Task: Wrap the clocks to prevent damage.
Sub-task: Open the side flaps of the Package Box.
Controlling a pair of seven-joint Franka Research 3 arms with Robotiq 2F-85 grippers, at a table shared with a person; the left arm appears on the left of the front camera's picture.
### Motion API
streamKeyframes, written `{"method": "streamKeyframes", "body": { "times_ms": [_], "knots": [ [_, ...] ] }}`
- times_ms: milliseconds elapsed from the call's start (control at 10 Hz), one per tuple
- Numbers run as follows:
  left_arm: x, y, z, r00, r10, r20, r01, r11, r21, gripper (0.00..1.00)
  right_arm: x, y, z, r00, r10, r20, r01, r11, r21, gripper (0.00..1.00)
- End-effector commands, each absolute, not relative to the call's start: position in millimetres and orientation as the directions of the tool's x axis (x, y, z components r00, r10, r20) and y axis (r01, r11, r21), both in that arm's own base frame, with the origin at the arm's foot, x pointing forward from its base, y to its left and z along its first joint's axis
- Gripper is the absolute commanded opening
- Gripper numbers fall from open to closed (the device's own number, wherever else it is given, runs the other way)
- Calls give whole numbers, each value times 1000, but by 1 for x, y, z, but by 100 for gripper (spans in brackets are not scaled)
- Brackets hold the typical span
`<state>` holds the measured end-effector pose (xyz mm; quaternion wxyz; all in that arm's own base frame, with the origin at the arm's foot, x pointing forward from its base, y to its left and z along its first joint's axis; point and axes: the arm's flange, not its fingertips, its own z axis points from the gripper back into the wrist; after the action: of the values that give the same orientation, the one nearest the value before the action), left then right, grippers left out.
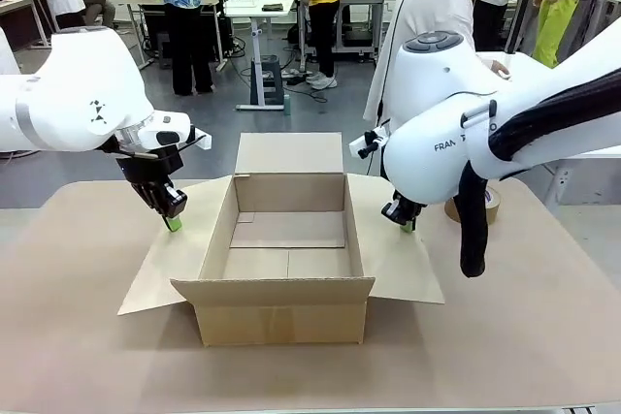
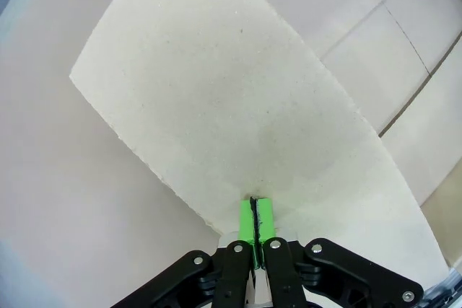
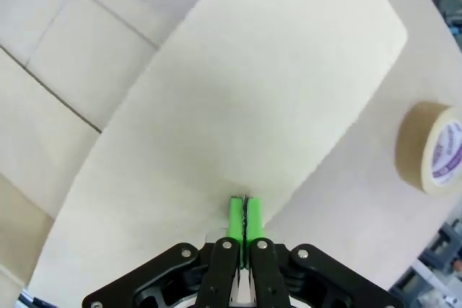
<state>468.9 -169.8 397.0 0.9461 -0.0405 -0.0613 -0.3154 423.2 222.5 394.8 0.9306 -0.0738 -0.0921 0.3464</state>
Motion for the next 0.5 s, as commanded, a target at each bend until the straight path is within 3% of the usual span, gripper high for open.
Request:
{"method": "streamKeyframes", "body": {
  "times_ms": [0, 400],
  "knots": [
    [464, -174, 393, 808, -571, 147, 578, 816, -9, 5, 428, 223, 391, 738, 662, 132, -644, 749, -155, 4],
    [468, -173, 396, 798, -584, 147, 594, 804, -35, 5, 426, 223, 389, 750, 649, 123, -629, 759, -170, 4]
  ]
}}
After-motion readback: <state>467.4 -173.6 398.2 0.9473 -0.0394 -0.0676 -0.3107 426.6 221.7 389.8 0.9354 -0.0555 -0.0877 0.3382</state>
